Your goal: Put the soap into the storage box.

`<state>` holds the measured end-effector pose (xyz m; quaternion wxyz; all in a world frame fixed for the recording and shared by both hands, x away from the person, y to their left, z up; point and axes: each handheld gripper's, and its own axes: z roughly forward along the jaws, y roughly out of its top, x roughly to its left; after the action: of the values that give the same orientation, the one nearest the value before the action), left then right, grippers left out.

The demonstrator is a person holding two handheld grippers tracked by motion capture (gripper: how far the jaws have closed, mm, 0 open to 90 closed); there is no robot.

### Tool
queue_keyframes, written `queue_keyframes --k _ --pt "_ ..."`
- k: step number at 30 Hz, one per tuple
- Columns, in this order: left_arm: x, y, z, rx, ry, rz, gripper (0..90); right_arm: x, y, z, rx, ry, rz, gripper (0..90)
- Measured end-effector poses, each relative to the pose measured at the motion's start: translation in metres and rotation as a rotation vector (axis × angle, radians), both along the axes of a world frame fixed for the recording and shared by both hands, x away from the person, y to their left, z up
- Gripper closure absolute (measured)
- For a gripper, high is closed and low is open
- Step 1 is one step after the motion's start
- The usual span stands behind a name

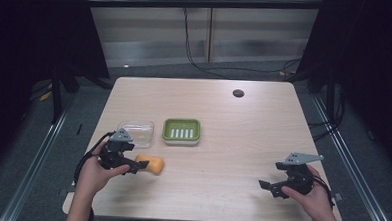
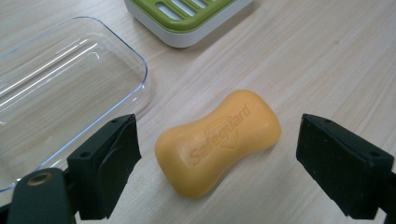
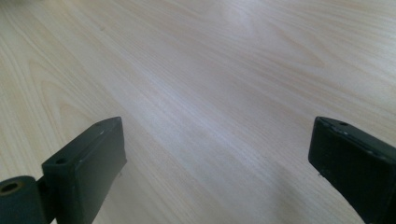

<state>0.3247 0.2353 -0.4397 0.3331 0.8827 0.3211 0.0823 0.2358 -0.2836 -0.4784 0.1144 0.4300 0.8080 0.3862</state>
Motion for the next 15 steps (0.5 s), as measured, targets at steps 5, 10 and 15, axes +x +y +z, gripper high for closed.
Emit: queue_keyframes --k 5,10,15 --pt "0.000 -0.002 -0.002 0.021 0.012 -0.024 13.0 0.001 0.002 -0.002 -0.014 0.006 0.020 3.7" --pt "0.000 -0.006 -0.002 0.068 0.008 -0.082 13.4 0.004 0.005 0.001 -0.015 -0.013 0.035 3.8" --pt "0.006 -0.013 -0.001 0.129 0.021 -0.136 14.1 0.004 0.005 0.002 -0.012 -0.020 0.037 4.6"
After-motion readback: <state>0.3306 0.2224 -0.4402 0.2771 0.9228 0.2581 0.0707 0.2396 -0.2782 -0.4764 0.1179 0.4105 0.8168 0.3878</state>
